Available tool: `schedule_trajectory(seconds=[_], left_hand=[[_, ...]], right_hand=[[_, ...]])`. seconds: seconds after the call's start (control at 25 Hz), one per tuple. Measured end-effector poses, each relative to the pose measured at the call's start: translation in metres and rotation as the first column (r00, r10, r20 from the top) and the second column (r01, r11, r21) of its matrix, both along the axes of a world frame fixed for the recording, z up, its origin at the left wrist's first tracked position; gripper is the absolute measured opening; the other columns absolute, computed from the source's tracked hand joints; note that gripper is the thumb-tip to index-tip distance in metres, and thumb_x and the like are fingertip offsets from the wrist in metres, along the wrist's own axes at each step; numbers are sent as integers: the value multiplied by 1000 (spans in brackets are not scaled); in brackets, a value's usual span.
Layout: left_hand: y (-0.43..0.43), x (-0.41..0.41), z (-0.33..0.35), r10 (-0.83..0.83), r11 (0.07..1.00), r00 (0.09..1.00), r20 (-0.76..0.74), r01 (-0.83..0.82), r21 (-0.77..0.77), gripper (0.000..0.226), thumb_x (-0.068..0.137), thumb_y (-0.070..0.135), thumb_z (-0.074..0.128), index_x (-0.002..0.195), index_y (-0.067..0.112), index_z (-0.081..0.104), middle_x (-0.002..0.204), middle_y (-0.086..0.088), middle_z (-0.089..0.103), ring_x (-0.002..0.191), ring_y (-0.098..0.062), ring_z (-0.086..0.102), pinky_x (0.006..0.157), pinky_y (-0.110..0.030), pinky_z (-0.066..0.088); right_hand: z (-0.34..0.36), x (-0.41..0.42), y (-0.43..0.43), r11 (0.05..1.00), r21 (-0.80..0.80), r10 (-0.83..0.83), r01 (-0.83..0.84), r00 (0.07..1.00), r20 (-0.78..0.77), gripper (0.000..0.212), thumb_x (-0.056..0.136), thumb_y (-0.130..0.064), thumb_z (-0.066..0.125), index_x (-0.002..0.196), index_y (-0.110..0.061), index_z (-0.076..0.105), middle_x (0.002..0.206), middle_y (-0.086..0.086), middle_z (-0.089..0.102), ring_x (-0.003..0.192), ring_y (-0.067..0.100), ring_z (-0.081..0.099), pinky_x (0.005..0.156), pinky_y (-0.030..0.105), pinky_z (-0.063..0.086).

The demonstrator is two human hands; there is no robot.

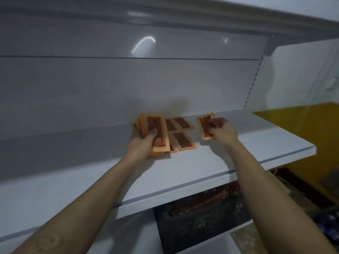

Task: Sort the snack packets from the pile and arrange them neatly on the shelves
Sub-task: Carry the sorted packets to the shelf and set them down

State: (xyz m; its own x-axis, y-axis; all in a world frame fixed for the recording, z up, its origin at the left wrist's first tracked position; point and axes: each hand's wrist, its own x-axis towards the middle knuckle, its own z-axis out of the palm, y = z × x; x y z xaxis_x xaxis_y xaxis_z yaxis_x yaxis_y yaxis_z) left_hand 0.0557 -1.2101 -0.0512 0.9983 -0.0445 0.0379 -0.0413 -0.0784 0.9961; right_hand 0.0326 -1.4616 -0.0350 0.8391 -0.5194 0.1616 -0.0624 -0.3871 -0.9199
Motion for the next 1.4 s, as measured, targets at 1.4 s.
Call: schedule_trajectory(seconds=[1.4], left_hand=[[39, -80, -11, -26, 850, 997, -78, -19, -527, 37, 93, 3, 57, 129, -3, 53, 119, -28, 64, 104, -40, 67, 86, -53, 57]], right_hand=[[-42, -53, 141, 843, 130, 496, -522, 848, 188, 50, 81, -25, 79, 125, -37, 59, 118, -18, 62, 109, 8, 63, 90, 38, 57]])
